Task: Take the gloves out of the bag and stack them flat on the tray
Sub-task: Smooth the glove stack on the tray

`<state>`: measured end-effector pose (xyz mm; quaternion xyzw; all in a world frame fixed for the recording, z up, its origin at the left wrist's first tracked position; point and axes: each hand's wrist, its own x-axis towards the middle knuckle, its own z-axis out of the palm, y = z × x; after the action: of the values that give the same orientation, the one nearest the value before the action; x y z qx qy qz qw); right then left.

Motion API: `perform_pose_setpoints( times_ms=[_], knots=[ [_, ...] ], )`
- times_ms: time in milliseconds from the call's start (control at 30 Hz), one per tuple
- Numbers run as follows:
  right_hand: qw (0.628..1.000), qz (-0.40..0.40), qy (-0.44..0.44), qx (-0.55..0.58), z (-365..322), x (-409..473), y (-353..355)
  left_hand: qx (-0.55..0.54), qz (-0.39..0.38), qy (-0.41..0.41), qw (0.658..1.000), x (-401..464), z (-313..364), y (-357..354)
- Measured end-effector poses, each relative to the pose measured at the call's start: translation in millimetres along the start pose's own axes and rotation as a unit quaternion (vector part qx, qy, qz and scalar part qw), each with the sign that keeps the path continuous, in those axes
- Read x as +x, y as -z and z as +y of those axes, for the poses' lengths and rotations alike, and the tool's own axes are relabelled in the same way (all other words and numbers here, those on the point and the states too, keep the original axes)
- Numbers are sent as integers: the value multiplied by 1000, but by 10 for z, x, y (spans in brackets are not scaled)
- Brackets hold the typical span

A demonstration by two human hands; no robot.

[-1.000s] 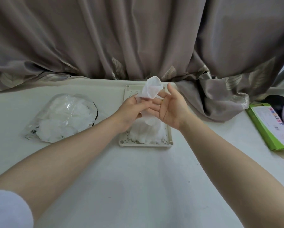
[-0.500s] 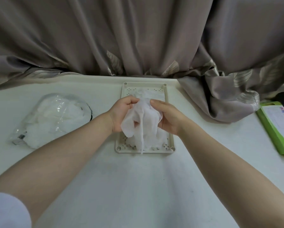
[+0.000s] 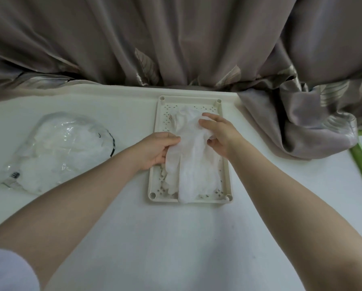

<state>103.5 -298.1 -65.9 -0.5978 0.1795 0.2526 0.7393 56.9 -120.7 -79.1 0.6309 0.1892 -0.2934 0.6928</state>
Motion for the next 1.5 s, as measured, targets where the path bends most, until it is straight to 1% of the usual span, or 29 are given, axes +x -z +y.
perform_pose_setpoints(
  times_ms=[100,167,267,367,433,500,567,600,700,767,833,900,1033,1100,1333,1367,1433,1500],
  knots=[
    [997,-7,25,74,43,49,5,101,92,-46,990,103,-11,-10],
    [992,-16,46,116,73,72,20,142,114,-64,981,134,-5,-32],
    [993,-5,41,113,120,67,43,159,122,-81,976,156,20,-102],
    [999,20,36,27,222,79,68,240,133,-120,954,199,13,-131],
    [995,48,50,-66,285,88,65,285,106,-153,940,212,10,-136],
    [985,92,54,-134,311,82,48,305,65,-173,934,210,23,-145],
    [979,120,55,-152,320,71,39,304,26,-167,937,200,40,-164],
    [979,128,60,-146,324,67,42,300,19,-159,940,194,51,-174],
    [985,138,50,-91,338,17,52,260,36,-149,953,203,42,-174],
    [994,106,20,-30,360,-22,58,212,47,-145,965,206,11,-161],
    [997,72,2,-21,406,-42,65,162,50,-135,976,211,-24,-143],
    [998,48,-4,-31,428,-83,56,119,43,-122,984,208,-42,-135],
    [999,1,-3,53,409,-171,47,66,35,-102,992,192,-42,-146],
    [998,1,-5,56,392,-187,44,69,36,-93,993,197,-45,-142],
    [999,27,-34,-4,369,-189,132,99,15,-56,993,226,-77,-111],
    [999,24,-28,-17,363,-199,156,112,10,-45,993,225,-80,-106],
    [997,17,-8,-80,340,-239,198,158,13,-32,987,197,-75,-112],
    [990,19,7,-142,311,-284,225,243,28,-44,969,144,-61,-139]
  ],
)
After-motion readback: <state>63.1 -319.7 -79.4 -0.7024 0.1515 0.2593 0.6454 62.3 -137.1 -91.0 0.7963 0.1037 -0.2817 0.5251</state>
